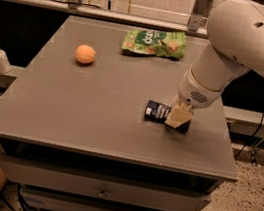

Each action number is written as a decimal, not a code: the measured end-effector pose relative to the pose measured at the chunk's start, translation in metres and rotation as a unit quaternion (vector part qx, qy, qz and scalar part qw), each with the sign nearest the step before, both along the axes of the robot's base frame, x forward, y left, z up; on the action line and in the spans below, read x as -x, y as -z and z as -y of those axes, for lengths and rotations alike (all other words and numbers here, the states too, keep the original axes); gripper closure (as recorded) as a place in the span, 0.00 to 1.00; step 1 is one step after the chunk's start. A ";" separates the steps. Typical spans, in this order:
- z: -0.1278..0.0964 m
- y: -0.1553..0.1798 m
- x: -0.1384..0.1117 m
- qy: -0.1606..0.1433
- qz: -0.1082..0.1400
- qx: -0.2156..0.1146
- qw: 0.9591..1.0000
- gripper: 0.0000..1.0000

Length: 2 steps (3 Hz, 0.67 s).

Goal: Pick rxbar blueberry

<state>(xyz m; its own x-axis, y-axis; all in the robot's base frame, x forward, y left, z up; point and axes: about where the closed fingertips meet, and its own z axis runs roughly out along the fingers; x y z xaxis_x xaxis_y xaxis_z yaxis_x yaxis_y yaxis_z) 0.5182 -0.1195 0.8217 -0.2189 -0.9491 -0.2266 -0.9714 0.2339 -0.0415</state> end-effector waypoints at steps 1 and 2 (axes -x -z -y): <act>0.002 -0.016 0.002 0.005 0.008 -0.011 1.000 1.00; 0.004 -0.039 0.007 0.003 0.019 -0.028 0.999 1.00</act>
Offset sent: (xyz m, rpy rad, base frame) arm -0.0126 -0.0064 0.0701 0.1056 -0.0653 -0.0008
